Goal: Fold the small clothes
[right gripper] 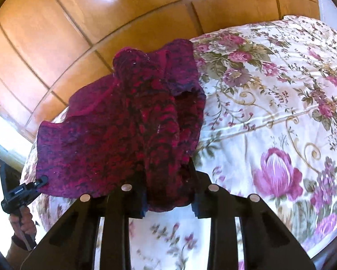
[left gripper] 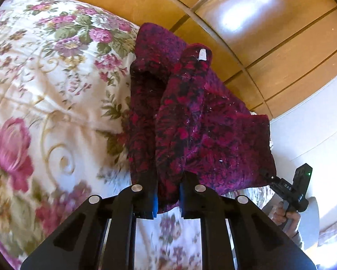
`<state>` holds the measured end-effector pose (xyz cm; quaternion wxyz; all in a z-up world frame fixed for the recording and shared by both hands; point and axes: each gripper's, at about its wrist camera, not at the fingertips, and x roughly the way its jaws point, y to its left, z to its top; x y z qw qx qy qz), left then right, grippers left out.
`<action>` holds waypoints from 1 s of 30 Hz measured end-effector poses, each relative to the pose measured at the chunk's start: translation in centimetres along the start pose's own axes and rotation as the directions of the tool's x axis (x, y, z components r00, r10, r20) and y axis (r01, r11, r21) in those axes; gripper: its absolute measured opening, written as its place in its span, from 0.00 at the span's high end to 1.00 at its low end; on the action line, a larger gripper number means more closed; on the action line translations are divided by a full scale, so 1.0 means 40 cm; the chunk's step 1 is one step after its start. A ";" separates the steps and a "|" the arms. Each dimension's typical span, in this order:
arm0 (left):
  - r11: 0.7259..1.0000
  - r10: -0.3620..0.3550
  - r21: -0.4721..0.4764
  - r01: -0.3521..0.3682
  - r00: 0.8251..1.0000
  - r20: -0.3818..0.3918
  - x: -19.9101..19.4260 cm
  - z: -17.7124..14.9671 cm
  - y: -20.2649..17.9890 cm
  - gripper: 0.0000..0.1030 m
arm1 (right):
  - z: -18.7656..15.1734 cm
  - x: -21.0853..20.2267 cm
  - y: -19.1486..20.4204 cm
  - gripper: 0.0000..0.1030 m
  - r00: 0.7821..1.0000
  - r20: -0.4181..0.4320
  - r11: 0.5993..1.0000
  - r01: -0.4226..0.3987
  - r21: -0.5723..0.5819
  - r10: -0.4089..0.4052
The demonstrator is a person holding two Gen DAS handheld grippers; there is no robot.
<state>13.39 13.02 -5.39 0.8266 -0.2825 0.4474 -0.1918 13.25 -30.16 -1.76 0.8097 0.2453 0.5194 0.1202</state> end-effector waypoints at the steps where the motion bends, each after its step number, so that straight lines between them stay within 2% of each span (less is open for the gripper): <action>1: 1.000 0.000 -0.001 0.000 1.000 0.001 0.001 -0.013 -0.004 0.88 | -0.006 -0.008 0.008 0.74 1.000 -0.004 1.000 -0.003 -0.003 0.003; 7: 1.000 -0.024 -0.005 0.024 0.999 -0.041 -0.067 -0.123 -0.003 0.88 | -0.134 -0.089 0.007 0.75 0.997 -0.083 1.000 -0.003 0.000 0.003; 13: 0.998 -0.060 -0.038 0.057 0.992 -0.109 -0.098 -0.209 0.005 0.87 | -0.212 -0.124 -0.010 0.75 0.987 -0.160 1.000 0.022 -0.001 -0.022; 15: 0.999 -0.039 0.003 0.039 0.993 -0.114 -0.104 -0.202 -0.004 0.85 | -0.207 -0.123 0.001 0.73 0.985 -0.167 0.999 0.037 -0.040 -0.043; 17: 0.999 -0.005 0.038 0.009 0.995 -0.097 -0.108 -0.184 -0.023 0.81 | -0.183 -0.124 0.009 0.65 0.987 -0.149 0.997 0.054 -0.054 -0.061; 18: 0.998 0.004 0.062 0.001 0.997 -0.076 -0.117 -0.161 -0.030 0.81 | -0.166 -0.132 0.014 0.60 0.990 -0.122 0.996 0.063 -0.066 -0.071; 21: 0.995 0.028 0.101 -0.026 0.999 -0.023 -0.115 -0.102 -0.035 0.81 | -0.119 -0.145 0.043 0.54 0.995 -0.051 0.991 0.084 -0.109 -0.090; 22: 0.993 0.037 0.115 -0.035 0.999 -0.013 -0.107 -0.083 -0.041 0.81 | -0.097 -0.144 0.056 0.49 0.995 -0.022 0.987 0.098 -0.127 -0.102; 25: 0.979 0.056 0.195 -0.056 0.998 0.007 -0.075 -0.033 -0.075 0.81 | -0.043 -0.121 0.102 0.45 0.992 0.031 0.974 0.128 -0.186 -0.124; 28: 0.969 0.051 0.240 -0.052 0.999 0.010 -0.044 -0.006 -0.096 0.49 | -0.006 -0.072 0.143 0.46 0.986 0.047 0.951 0.165 -0.262 -0.158; 30: 0.963 0.058 0.263 -0.057 0.998 0.001 -0.015 0.009 -0.104 0.49 | -0.003 -0.047 0.163 0.47 0.982 0.051 0.934 0.189 -0.302 -0.182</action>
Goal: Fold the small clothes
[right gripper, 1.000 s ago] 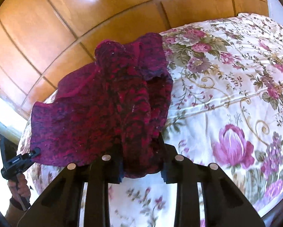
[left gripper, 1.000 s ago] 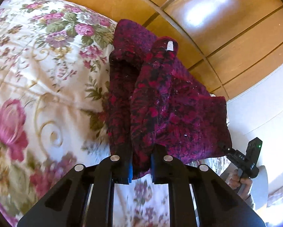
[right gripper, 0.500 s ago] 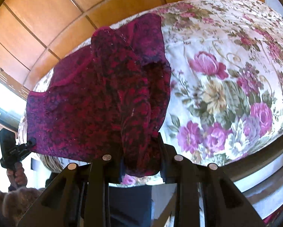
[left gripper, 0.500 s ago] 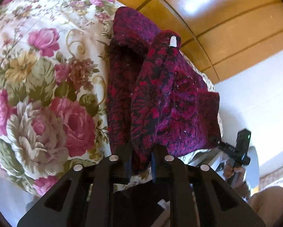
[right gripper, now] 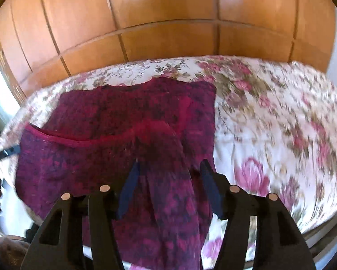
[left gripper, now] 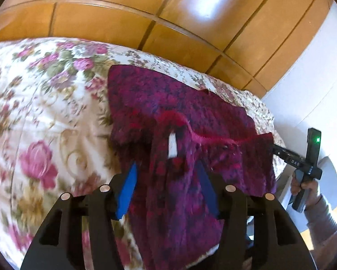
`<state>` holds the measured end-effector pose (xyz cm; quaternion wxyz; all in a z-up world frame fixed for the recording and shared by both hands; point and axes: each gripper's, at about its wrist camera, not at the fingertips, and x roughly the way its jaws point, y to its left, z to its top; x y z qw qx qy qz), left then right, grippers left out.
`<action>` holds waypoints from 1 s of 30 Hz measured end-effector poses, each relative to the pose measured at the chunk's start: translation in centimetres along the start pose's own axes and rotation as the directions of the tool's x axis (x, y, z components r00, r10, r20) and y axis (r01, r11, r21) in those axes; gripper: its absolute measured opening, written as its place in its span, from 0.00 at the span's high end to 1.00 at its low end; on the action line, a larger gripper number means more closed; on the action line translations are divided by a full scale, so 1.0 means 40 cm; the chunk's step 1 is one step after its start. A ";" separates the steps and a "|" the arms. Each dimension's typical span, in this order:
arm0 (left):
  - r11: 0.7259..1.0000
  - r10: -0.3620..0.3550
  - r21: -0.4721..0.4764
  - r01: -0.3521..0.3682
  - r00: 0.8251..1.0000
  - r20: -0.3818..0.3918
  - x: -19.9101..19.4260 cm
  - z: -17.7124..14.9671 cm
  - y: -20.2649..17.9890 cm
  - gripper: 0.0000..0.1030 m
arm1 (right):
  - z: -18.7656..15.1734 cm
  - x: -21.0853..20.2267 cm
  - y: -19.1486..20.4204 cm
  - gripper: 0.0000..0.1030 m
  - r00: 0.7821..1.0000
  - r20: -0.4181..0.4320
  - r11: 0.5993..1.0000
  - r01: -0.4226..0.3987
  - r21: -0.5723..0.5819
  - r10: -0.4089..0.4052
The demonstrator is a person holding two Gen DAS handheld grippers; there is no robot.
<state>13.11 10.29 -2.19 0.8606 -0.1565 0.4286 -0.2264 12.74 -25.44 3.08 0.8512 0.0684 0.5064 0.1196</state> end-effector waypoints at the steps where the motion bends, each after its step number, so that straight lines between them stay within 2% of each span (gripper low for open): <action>1: 1.000 -0.009 0.007 0.009 1.000 -0.010 0.010 0.004 -0.001 0.49 | -0.002 0.006 0.009 0.50 1.000 -0.007 1.000 0.006 -0.016 -0.006; 3: 0.999 -0.019 0.027 0.019 1.000 -0.014 0.027 0.013 -0.007 0.63 | -0.006 0.024 0.027 0.71 0.999 -0.031 0.998 0.027 -0.061 -0.029; 4: 0.999 -0.007 0.041 0.008 1.000 -0.018 0.030 0.009 -0.010 0.77 | -0.013 0.021 0.031 0.77 0.999 -0.031 0.996 0.037 -0.077 -0.040; 6: 0.999 0.002 0.042 -0.002 1.000 -0.008 0.028 0.008 -0.008 0.85 | -0.021 0.016 0.025 0.82 0.999 -0.031 0.996 0.040 -0.084 -0.042; 11: 0.997 -0.037 0.071 0.033 0.997 0.060 -0.054 0.001 -0.032 0.86 | -0.016 -0.085 0.020 0.83 1.000 0.008 0.998 -0.003 -0.068 0.003; 16: 0.998 -0.020 0.065 0.012 0.992 0.127 -0.105 0.047 -0.040 0.86 | 0.054 -0.146 0.006 0.83 0.994 0.096 0.999 -0.052 -0.005 0.053; 23: 0.995 0.079 0.055 -0.088 0.985 0.154 -0.026 0.194 -0.019 0.86 | 0.193 -0.044 -0.008 0.83 0.990 0.143 1.000 -0.009 0.024 0.006; 30: 0.984 0.169 0.033 -0.177 0.971 0.169 0.088 0.335 0.005 0.86 | 0.302 0.099 -0.036 0.83 0.980 0.165 0.993 0.104 0.053 -0.111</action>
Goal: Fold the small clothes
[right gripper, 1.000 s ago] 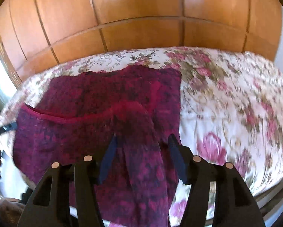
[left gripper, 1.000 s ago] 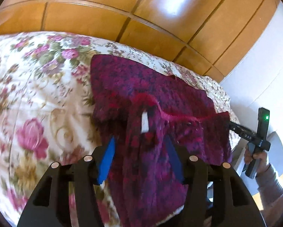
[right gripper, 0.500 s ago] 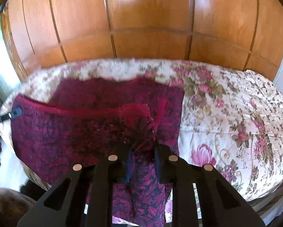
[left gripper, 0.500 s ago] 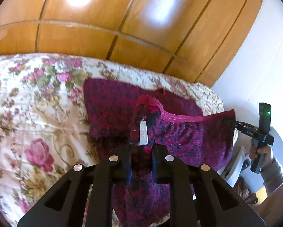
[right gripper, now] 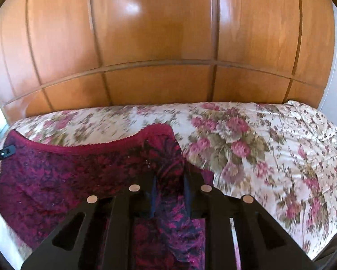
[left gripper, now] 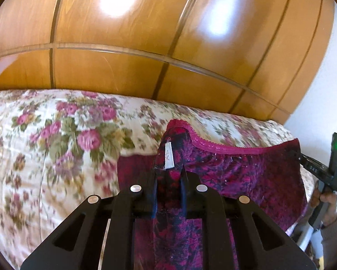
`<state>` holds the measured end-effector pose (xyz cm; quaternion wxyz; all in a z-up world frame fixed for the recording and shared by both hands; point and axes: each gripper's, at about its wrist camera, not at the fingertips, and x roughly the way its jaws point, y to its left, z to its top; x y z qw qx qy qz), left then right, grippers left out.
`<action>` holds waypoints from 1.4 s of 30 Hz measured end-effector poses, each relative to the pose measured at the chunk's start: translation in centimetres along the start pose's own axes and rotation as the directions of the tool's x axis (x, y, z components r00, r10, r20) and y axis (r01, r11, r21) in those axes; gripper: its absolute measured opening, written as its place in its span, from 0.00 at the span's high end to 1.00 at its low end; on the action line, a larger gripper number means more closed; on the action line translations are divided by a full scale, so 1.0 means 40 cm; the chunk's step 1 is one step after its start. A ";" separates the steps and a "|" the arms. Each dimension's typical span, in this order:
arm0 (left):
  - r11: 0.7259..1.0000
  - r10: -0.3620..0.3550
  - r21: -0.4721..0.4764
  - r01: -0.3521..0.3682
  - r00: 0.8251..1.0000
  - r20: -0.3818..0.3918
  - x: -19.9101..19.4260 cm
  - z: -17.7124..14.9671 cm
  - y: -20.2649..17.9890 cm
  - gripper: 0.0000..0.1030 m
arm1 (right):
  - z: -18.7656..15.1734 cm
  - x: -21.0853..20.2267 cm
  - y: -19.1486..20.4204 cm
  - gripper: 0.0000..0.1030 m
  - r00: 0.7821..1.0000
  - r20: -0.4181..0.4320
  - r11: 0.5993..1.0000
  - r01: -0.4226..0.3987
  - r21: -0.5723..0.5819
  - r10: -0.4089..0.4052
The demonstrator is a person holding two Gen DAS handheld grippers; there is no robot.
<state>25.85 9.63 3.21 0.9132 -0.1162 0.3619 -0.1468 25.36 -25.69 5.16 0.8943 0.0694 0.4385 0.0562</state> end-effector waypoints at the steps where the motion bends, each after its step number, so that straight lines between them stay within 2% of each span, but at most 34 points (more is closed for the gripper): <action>1: 1.000 0.017 0.004 -0.017 1.000 -0.002 0.021 0.011 0.000 0.86 | 0.003 0.018 0.001 0.83 1.000 0.001 1.000 0.015 -0.006 -0.015; 6: 0.995 0.101 0.010 -0.101 0.993 -0.057 0.150 0.035 0.015 0.86 | 0.005 0.145 0.010 0.83 0.995 -0.029 0.995 0.098 -0.038 -0.099; 11: 0.987 0.152 -0.023 -0.158 0.973 -0.171 0.286 -0.005 0.070 0.86 | -0.042 0.280 -0.020 0.80 0.981 -0.136 0.991 0.134 -0.022 -0.136; 13: 0.986 0.150 -0.041 -0.160 0.971 -0.185 0.314 -0.026 0.090 0.86 | -0.064 0.325 -0.040 0.77 0.976 -0.177 0.992 0.129 0.010 -0.125; 18: 0.984 0.160 -0.042 -0.171 0.969 -0.190 0.319 -0.027 0.090 0.83 | -0.068 0.345 -0.050 0.74 0.973 -0.202 0.993 0.119 0.025 -0.112; 20: 0.984 0.153 -0.059 -0.166 0.972 -0.179 0.295 -0.023 0.092 0.76 | -0.067 0.339 -0.057 0.64 0.972 -0.208 0.992 0.120 0.043 -0.108; 22: 0.983 0.151 -0.082 -0.166 0.975 -0.162 0.263 -0.019 0.093 0.67 | -0.063 0.318 -0.072 0.40 0.975 -0.195 0.989 0.127 0.077 -0.110; 23: 0.981 0.154 -0.095 -0.170 0.976 -0.152 0.245 -0.020 0.094 0.55 | -0.059 0.307 -0.074 0.36 0.976 -0.185 0.988 0.132 0.085 -0.114; 24: 0.977 0.170 -0.108 -0.186 0.975 -0.141 0.220 -0.025 0.096 0.50 | -0.057 0.291 -0.077 0.31 0.978 -0.170 0.987 0.134 0.092 -0.117; 25: 0.975 0.169 -0.121 -0.185 0.977 -0.132 0.200 -0.034 0.098 0.46 | -0.055 0.268 -0.076 0.26 0.981 -0.151 0.986 0.137 0.093 -0.122; 27: 0.976 0.131 -0.156 -0.151 0.983 -0.128 0.154 -0.066 0.114 0.46 | -0.056 0.223 -0.067 0.20 0.984 -0.109 0.986 0.150 0.079 -0.141; 29: 0.976 0.091 -0.184 -0.114 0.988 -0.128 0.116 -0.103 0.126 0.46 | -0.066 0.166 -0.048 0.16 0.988 -0.063 0.988 0.141 0.061 -0.138; 32: 0.977 -0.004 -0.213 -0.020 0.994 -0.111 0.041 -0.177 0.133 0.46 | -0.103 0.080 -0.027 0.13 0.997 -0.026 0.996 0.076 0.043 -0.075; 37: 0.976 -0.099 -0.206 0.070 0.986 -0.131 -0.046 -0.290 0.119 0.46 | -0.203 -0.012 -0.010 0.10 0.998 -0.051 0.999 -0.037 0.029 0.039; 40: 0.978 -0.121 -0.185 0.091 0.980 -0.158 -0.071 -0.353 0.099 0.46 | -0.257 -0.039 -0.018 0.10 0.997 -0.075 0.999 -0.030 0.032 0.033; 42: 0.980 -0.113 -0.185 0.078 0.977 -0.181 -0.067 -0.387 0.097 0.48 | -0.299 -0.051 -0.026 0.10 0.995 -0.104 0.999 -0.004 0.034 0.007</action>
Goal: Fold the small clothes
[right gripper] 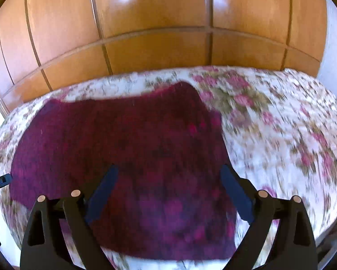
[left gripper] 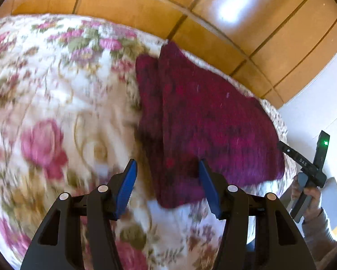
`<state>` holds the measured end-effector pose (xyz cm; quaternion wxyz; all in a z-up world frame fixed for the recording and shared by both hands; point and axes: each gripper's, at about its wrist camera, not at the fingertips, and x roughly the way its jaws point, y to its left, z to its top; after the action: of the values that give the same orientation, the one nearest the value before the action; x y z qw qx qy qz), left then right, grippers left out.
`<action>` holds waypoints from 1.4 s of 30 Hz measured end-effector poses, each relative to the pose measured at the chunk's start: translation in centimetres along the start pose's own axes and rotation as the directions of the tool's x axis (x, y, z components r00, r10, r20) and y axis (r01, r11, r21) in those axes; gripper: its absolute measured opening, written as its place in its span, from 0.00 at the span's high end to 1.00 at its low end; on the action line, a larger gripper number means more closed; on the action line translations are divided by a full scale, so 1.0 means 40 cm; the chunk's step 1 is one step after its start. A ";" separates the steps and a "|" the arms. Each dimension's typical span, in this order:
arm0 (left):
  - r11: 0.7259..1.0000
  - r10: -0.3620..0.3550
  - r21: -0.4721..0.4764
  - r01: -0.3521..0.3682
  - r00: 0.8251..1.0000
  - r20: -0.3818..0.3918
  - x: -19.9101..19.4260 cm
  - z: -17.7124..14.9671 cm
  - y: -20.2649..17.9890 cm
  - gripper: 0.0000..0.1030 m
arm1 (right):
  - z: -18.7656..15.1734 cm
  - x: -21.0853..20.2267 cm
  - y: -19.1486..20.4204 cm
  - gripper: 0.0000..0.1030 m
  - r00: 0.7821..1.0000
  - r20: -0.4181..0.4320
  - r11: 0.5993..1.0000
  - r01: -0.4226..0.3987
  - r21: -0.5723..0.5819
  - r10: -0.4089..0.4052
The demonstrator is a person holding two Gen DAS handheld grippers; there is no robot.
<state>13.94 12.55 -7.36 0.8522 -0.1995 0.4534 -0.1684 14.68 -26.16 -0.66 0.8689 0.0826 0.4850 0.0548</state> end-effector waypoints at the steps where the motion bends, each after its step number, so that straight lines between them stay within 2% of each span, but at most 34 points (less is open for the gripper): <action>1: 1.000 0.028 0.003 -0.028 1.000 -0.007 0.009 -0.008 0.002 0.54 | -0.016 -0.002 -0.005 0.09 1.000 -0.007 1.000 0.018 -0.001 -0.018; 3: 0.998 0.063 0.000 -0.063 0.998 -0.012 0.024 -0.024 0.011 0.55 | -0.048 0.006 -0.028 0.09 0.996 -0.036 0.997 0.082 -0.004 -0.082; 4: 0.998 0.067 -0.003 -0.067 0.998 -0.007 0.026 -0.025 0.012 0.55 | -0.074 0.029 -0.050 0.10 0.989 -0.087 0.993 0.122 0.000 -0.121; 5: 0.997 0.077 0.001 -0.077 0.997 -0.005 0.029 -0.025 0.013 0.55 | -0.093 0.038 -0.072 0.10 0.987 -0.108 0.993 0.118 0.026 -0.115; 8: 0.987 0.153 0.052 -0.153 0.988 0.007 0.026 -0.027 -0.021 0.55 | -0.140 0.062 -0.144 0.09 0.992 -0.123 0.981 0.015 0.195 0.009; 10: 0.975 0.201 0.086 -0.204 0.979 0.038 0.011 -0.025 -0.051 0.55 | -0.144 0.057 -0.131 0.07 0.994 -0.105 0.985 0.031 0.173 -0.013; 12: 0.963 0.229 0.124 -0.240 0.968 0.102 -0.019 -0.025 -0.094 0.55 | -0.142 0.053 -0.120 0.07 0.994 -0.101 0.986 0.046 0.163 -0.030; 15: 0.964 0.169 0.180 -0.195 0.974 0.153 -0.047 -0.025 -0.159 0.55 | -0.130 0.032 -0.111 0.06 0.994 -0.095 0.986 0.064 0.153 -0.050; 18: 0.960 0.109 0.241 -0.146 0.981 0.157 -0.036 -0.027 -0.222 0.55 | -0.114 -0.020 -0.073 0.06 0.990 -0.032 0.988 0.140 0.062 -0.138; 20: 0.955 0.095 0.265 -0.131 0.985 0.144 -0.011 -0.033 -0.252 0.55 | -0.108 -0.072 -0.033 0.06 0.991 0.023 0.991 0.135 0.002 -0.135; 22: 0.950 0.086 0.289 -0.120 0.988 0.126 0.020 -0.036 -0.283 0.55 | -0.104 -0.111 0.012 0.06 0.993 0.061 0.994 0.100 -0.038 -0.098; 25: 0.936 0.125 0.318 -0.149 0.988 0.095 0.068 -0.048 -0.315 0.55 | -0.112 -0.129 0.079 0.06 0.998 0.060 0.998 0.008 -0.068 -0.004; 27: 0.922 0.182 0.332 -0.197 0.980 0.075 0.105 -0.062 -0.318 0.55 | -0.121 -0.108 0.120 0.06 0.998 0.031 0.996 -0.047 -0.078 0.049; 29: 0.913 0.217 0.339 -0.226 0.974 0.064 0.129 -0.080 -0.314 0.54 | -0.139 -0.059 0.149 0.06 0.999 -0.015 0.994 -0.050 -0.101 0.048; 31: 0.900 0.248 0.352 -0.255 0.966 0.066 0.149 -0.099 -0.305 0.54 | -0.175 0.013 0.160 0.06 0.993 -0.113 0.993 -0.032 -0.109 0.019; 32: 0.897 0.251 0.357 -0.261 0.965 0.073 0.148 -0.106 -0.306 0.54 | -0.194 0.037 0.156 0.06 0.992 -0.122 0.994 -0.028 -0.108 0.015; 33: 0.895 0.253 0.360 -0.265 0.964 0.080 0.143 -0.110 -0.311 0.54 | -0.204 0.035 0.158 0.05 0.996 -0.085 0.992 -0.024 -0.125 0.013; 38: 0.908 0.238 0.330 -0.259 0.966 0.104 0.100 -0.099 -0.328 0.54 | -0.211 0.028 0.156 0.05 0.996 -0.083 0.991 -0.033 -0.131 0.022; 42: 0.902 0.249 0.320 -0.289 0.955 0.159 0.062 -0.084 -0.338 0.52 | -0.209 0.025 0.149 0.03 0.997 -0.074 0.991 -0.029 -0.133 0.020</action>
<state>10.99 -0.93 -4.15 0.9134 0.0058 0.3910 -0.1133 7.98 -19.37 -4.65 0.8534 0.0279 0.5106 0.1009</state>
